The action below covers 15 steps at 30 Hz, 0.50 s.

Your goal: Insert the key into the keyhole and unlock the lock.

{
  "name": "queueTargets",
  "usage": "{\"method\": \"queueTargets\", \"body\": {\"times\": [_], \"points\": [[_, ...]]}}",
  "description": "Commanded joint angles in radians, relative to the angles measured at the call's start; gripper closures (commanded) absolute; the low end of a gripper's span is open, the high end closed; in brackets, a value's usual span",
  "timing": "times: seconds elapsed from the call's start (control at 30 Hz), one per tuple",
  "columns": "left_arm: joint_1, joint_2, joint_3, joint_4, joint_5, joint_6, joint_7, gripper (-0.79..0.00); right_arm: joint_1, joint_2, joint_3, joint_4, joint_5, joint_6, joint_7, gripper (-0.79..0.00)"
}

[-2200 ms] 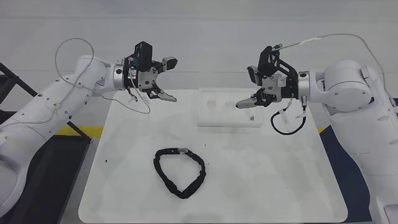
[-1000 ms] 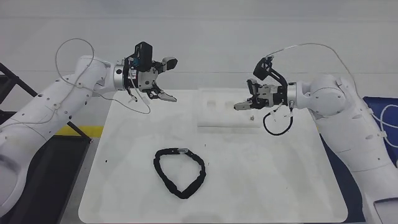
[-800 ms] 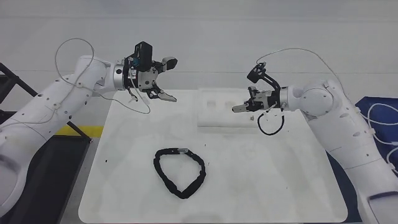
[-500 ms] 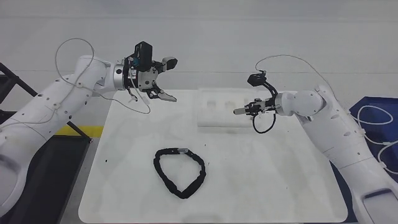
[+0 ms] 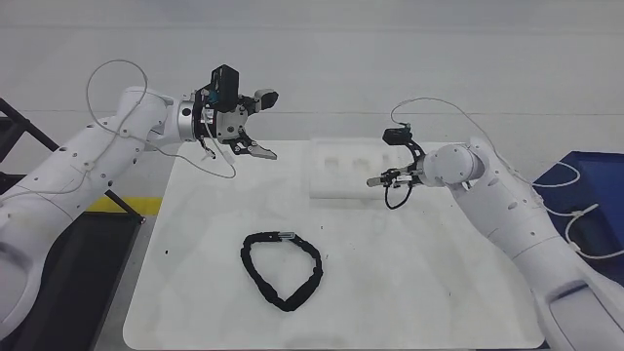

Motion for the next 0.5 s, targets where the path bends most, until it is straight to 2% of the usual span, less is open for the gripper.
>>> {"method": "queueTargets", "body": {"times": [0.0, 0.23, 0.3, 0.37, 0.43, 0.47], "points": [[0.0, 0.0, 0.0, 0.0, 0.0, 0.0, 0.0, -0.785, 0.013, -0.012, -0.013, 0.035, 0.001, 0.005, -0.003, -0.785], [0.0, 0.0, 0.0, 0.0, 0.0, 0.0, 0.0, -0.785, 0.051, -0.06, -0.066, 0.148, -0.021, -0.004, -0.026, -0.785], [0.0, 0.0, 0.0, 0.0, 0.0, 0.0, 0.0, -0.785, 0.06, -0.072, -0.081, 0.172, -0.043, -0.005, -0.039, -0.591], [0.0, 0.0, 0.0, 0.0, 0.0, 0.0, 0.0, -0.785, 0.067, -0.084, -0.091, 0.19, -0.048, -0.001, -0.044, -0.474], [0.0, 0.0, 0.0, 0.0, 0.0, 0.0, 0.0, -0.785, 0.075, -0.095, -0.103, 0.207, -0.065, 0.01, -0.043, -0.425], [0.0, 0.0, 0.0, 0.0, 0.0, 0.0, 0.0, -0.785, 0.08, -0.1, -0.108, 0.214, -0.072, 0.019, -0.043, -0.366]]}}
